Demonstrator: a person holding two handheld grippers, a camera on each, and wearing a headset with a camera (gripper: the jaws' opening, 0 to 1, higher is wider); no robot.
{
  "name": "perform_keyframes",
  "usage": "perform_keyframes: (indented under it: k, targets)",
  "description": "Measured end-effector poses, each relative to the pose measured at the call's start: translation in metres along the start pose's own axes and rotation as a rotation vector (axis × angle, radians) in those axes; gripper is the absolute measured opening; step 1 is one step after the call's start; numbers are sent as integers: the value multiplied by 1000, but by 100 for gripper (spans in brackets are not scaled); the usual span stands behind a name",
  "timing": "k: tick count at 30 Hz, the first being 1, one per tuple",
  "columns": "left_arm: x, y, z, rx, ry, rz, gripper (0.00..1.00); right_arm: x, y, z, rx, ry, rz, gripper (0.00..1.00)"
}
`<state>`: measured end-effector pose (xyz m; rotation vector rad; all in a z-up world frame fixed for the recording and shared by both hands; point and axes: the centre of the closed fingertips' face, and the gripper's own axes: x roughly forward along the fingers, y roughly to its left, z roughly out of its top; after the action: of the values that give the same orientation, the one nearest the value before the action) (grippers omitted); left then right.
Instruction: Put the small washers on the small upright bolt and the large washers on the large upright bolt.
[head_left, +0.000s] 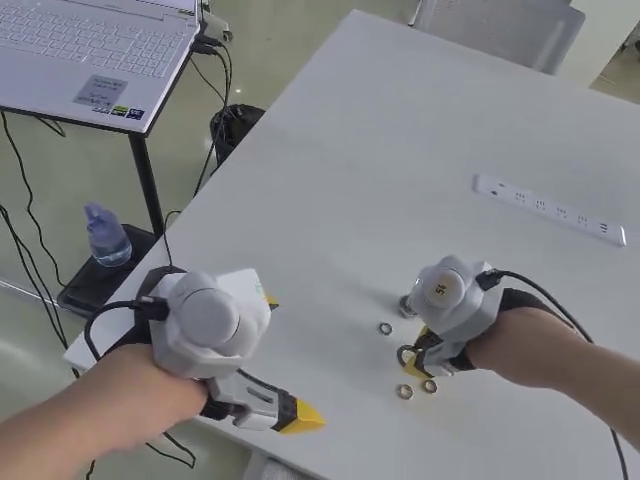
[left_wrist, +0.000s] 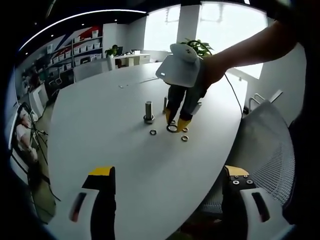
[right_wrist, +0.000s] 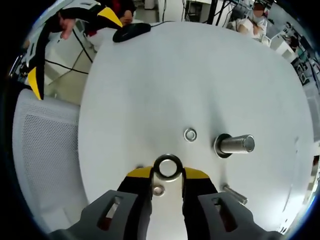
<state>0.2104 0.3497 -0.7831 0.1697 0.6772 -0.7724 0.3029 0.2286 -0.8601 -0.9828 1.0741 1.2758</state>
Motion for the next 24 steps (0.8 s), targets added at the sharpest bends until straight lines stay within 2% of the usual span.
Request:
perform_keyframes:
  k: [2,14,21,24]
  targets:
    - [0,0,4,3,-17,1,90,-4,-1,-2,16,-6,0,21]
    - [5,0,14,16,-16,-5,91,-25,-13,-15,65,-21,-13,21]
    - [7,-2,21,6,-41,-7,93,-35,-19,-22,80,-25,-21,22]
    - [8,-3,22,6,-39,-12,94,-39,-21,-22,87,-31,-22,22]
